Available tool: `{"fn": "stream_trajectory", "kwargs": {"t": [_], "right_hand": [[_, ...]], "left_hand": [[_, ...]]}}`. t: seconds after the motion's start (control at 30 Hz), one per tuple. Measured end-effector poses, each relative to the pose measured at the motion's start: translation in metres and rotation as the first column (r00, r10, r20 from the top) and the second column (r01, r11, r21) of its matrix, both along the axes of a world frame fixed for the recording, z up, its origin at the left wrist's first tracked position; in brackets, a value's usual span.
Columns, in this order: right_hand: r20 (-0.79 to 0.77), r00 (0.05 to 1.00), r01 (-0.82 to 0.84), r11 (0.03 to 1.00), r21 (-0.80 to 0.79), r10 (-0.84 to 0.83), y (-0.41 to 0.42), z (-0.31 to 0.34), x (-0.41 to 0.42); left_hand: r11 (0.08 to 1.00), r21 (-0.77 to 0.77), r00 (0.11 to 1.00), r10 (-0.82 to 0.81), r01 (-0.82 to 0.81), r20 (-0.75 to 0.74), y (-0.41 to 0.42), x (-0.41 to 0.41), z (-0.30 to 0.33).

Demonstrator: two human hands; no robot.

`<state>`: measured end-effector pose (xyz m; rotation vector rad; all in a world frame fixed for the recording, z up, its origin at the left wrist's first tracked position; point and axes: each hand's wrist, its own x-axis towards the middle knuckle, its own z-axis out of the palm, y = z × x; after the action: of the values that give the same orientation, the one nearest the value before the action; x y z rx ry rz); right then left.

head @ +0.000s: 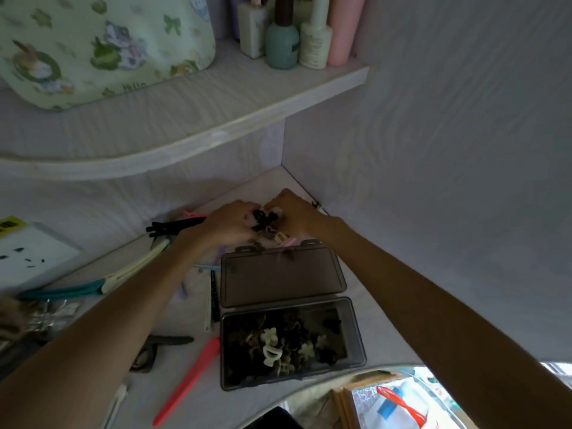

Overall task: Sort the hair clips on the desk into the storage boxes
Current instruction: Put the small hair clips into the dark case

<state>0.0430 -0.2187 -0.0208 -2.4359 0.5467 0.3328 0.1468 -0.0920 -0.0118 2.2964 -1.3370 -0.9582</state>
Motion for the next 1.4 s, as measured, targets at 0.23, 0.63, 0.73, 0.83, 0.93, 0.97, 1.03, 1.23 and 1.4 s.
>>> {"fn": "stream_trajectory", "kwargs": {"t": [0.23,0.63,0.73,0.83,0.93,0.97,1.03,1.23,1.4], "right_hand": [[0.137,0.976,0.177,0.984,-0.037,-0.170,0.006,-0.004,-0.005],[0.222,0.901,0.292,0.900,0.323,-0.372,-0.003,-0.012,-0.025],[0.212,0.898,0.318,0.901,0.294,-0.386,-0.001,-0.009,-0.026],[0.191,0.898,0.363,0.912,0.188,-0.397,0.003,-0.003,-0.018],[0.271,0.896,0.358,0.933,0.033,-0.353,0.008,0.007,-0.007],[0.294,0.892,0.355,0.935,0.014,-0.343,0.010,0.009,-0.003],[0.269,0.912,0.323,0.946,-0.005,-0.310,0.014,0.010,0.006],[0.121,0.963,0.237,0.970,0.053,-0.242,0.025,0.008,0.028],[0.097,0.960,0.247,0.959,0.136,-0.261,0.028,0.017,0.025]], "left_hand": [[0.995,-0.097,0.950,0.039,-0.010,0.309,-0.003,-0.007,-0.004],[0.899,-0.368,0.965,0.261,-0.238,0.012,0.004,-0.009,0.004],[0.874,-0.393,0.957,0.285,-0.286,-0.062,0.008,-0.011,0.012],[0.821,-0.394,0.910,0.363,-0.414,-0.200,0.018,-0.018,0.020],[0.841,-0.332,0.885,0.313,-0.427,-0.346,0.038,-0.027,0.023],[0.860,-0.315,0.893,0.291,-0.402,-0.344,0.045,-0.028,0.023],[0.869,-0.298,0.897,0.293,-0.394,-0.330,0.062,-0.027,0.022],[0.873,-0.268,0.895,0.323,-0.407,-0.306,0.086,-0.019,0.027],[0.908,-0.241,0.924,0.279,-0.343,-0.262,0.092,-0.030,0.037]]}}
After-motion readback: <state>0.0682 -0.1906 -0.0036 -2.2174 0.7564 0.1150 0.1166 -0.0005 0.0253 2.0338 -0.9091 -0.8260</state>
